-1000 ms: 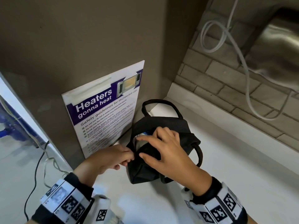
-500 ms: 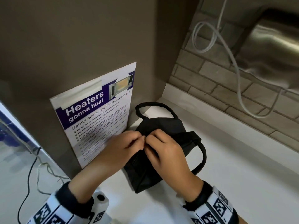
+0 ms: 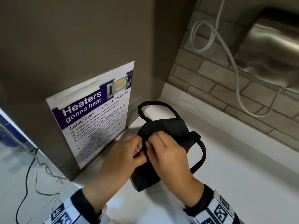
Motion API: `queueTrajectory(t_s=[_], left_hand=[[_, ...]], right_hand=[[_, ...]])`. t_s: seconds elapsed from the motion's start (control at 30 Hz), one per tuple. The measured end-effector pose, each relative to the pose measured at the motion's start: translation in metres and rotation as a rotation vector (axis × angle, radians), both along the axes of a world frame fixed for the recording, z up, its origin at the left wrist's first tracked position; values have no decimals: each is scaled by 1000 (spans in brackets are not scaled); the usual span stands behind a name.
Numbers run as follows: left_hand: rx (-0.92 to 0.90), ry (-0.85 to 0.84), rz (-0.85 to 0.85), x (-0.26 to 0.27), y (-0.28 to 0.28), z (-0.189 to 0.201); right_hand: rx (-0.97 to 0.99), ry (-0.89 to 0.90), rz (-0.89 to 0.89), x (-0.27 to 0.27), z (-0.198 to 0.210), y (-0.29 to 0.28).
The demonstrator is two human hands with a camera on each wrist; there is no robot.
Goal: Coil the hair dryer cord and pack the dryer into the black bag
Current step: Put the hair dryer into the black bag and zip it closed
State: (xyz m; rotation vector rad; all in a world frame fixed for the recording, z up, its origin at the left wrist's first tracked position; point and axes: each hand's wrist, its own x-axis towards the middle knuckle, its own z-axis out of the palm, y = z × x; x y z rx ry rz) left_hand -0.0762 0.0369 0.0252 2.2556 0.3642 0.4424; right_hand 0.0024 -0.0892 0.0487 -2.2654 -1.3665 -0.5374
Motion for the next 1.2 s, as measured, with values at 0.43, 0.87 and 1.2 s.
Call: queueTrajectory(t_s=[0.43, 0.87, 1.2], left_hand=[[179, 176, -14, -6, 9, 0], [205, 166, 18, -16, 18, -8], [155, 275, 63, -23, 27, -8]], right_hand=[[309, 681, -330, 127, -8, -52], [616, 1504, -434, 152, -81, -53], [806, 1441, -425, 161, -70, -71]])
